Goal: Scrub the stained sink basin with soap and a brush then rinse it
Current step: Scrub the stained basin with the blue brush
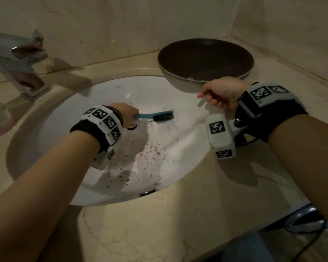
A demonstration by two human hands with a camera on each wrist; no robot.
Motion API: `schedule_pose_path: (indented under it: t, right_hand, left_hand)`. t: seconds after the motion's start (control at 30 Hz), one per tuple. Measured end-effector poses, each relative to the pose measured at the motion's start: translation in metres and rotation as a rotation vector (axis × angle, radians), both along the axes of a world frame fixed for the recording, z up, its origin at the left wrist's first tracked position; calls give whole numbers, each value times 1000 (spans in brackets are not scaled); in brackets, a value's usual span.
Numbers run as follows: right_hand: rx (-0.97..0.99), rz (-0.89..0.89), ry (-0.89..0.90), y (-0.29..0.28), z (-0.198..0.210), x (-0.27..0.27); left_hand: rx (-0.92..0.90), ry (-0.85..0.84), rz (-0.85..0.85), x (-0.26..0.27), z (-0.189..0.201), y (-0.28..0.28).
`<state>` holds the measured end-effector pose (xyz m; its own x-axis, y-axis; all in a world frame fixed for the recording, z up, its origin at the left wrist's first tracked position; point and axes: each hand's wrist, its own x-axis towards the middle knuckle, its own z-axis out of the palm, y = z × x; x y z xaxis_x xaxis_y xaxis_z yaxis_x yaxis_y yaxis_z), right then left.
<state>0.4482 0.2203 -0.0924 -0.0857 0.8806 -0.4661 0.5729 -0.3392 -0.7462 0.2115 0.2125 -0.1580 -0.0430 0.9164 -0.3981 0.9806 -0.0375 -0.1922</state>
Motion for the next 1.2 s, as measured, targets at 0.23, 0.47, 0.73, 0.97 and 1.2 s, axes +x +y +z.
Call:
schedule_pose_path:
  t: [0.23,0.47,0.73,0.97,1.2]
  right_hand:
    - [4,7,-15,1,2,2]
    - [10,27,-26,-1,1,1]
    - [3,40,-30,-2,3,1]
    - [14,25,-14,-2,4,2]
    - [59,-12,32,-1,-2,3]
  left_hand:
    - [-10,-117,150,5,-10,-3]
    - [-84,-129,197,-4,-22,-6]
    - [-124,-111,141,9,-20,-7]
    - [-260,-479,319,0,-10,-13]
    - [-117,-406,386,5,-10,-11]
